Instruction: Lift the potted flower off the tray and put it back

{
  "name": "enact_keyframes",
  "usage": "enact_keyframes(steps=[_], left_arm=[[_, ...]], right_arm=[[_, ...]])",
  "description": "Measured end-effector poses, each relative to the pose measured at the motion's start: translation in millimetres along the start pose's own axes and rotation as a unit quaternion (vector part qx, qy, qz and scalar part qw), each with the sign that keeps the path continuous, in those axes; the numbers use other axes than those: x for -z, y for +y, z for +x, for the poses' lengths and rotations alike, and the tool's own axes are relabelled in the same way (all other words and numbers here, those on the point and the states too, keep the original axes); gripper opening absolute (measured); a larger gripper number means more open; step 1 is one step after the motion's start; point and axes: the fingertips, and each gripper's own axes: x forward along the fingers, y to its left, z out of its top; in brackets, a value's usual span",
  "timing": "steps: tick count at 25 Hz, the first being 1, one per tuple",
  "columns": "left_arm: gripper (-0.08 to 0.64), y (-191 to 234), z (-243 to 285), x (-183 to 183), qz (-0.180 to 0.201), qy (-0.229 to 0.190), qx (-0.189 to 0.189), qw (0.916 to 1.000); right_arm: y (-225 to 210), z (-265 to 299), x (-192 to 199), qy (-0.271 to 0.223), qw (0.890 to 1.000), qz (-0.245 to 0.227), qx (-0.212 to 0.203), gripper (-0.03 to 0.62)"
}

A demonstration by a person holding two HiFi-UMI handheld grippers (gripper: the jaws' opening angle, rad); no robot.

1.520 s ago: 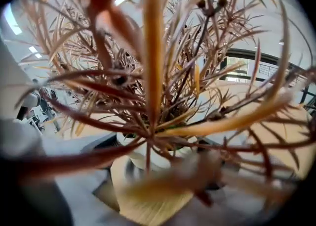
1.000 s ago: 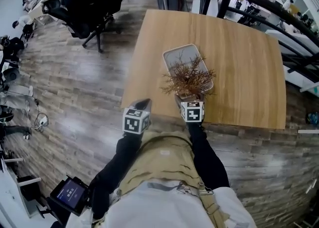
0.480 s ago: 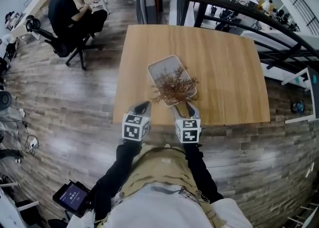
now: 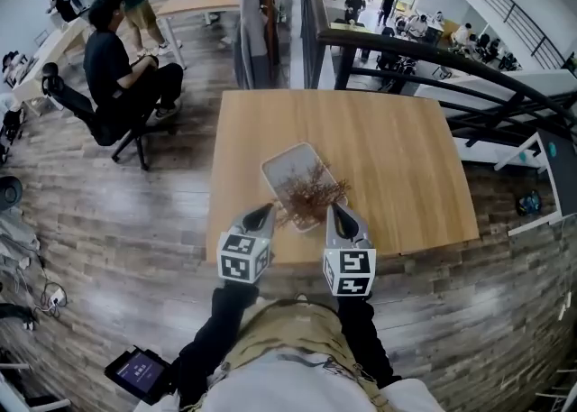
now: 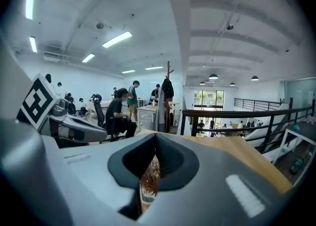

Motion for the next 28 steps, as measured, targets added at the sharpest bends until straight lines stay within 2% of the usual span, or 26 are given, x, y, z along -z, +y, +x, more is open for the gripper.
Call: enact_keyframes(steps=[4,11,19,28], left_arm=[[0.002,-1.4,-8.8,-32.1,0.017,-0.036,0.004,0.9992],[0.002,-9.2,-17.3,-58.7,0.032,-0.072,0.011,0.9969],[0.002,-10.2,-18.0,-68.6,0.043,-0.078,0.018,0.9959],[0.002,-12.1,-17.0,-67.5,0.049,-0.078,0.017,0.9956]], right_arm=[[8.9,-4.0,-33.1,-0.032,0.999,-0.011,-0.006,0.005],[12.8,-7.5,-51.8,-0.059,0.998,-0.009,-0.010,0.005],[17.5,-5.0,-65.0,-0.074,0.997,-0.015,-0.012,0.005],[16.9,-7.3,-62.7,-0.080,0.997,-0.017,-0.013,0.005]])
